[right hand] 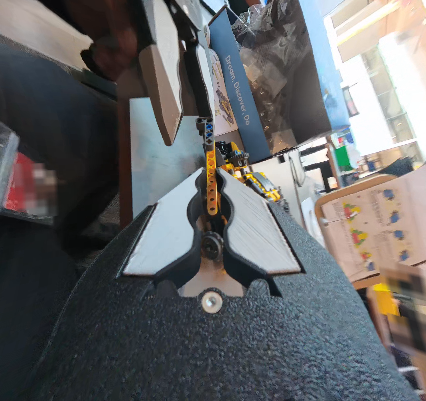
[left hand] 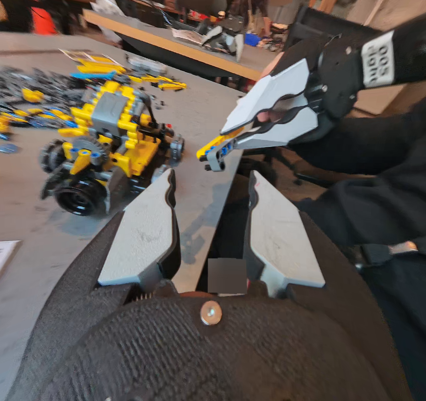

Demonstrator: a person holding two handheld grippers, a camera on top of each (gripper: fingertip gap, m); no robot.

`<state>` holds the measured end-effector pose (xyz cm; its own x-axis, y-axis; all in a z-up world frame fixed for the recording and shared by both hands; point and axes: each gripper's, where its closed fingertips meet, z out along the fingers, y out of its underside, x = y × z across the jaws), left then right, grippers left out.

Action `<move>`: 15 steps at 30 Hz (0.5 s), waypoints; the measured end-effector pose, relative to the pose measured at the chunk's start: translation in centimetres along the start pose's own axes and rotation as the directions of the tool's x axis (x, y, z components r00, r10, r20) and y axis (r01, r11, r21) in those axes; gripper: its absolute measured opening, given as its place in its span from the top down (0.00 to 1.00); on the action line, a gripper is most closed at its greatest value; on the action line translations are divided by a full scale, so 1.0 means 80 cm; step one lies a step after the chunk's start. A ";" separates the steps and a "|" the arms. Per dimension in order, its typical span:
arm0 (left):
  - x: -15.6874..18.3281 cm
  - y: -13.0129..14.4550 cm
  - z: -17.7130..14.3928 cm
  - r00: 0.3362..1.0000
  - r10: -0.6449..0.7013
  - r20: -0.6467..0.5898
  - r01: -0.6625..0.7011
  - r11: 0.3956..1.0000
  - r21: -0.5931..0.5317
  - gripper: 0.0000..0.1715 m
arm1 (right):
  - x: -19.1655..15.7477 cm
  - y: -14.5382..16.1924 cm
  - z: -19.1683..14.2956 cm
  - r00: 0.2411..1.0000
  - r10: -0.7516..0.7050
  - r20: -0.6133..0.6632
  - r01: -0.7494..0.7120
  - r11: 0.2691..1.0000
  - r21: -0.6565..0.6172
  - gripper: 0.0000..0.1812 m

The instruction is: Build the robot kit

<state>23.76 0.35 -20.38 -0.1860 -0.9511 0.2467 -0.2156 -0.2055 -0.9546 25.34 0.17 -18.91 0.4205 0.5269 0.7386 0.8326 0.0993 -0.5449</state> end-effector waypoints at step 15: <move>0.022 -0.002 0.002 0.972 -0.159 -0.174 0.165 0.986 0.016 0.83 | -0.016 -0.013 0.007 0.942 -0.324 -0.090 0.322 0.946 -0.033 0.96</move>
<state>23.64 -1.32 -19.86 -0.3131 -0.8514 0.4209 -0.2280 -0.3628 -0.9035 23.71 -0.13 -19.54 0.1584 0.3884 0.9078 0.9352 0.2360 -0.2642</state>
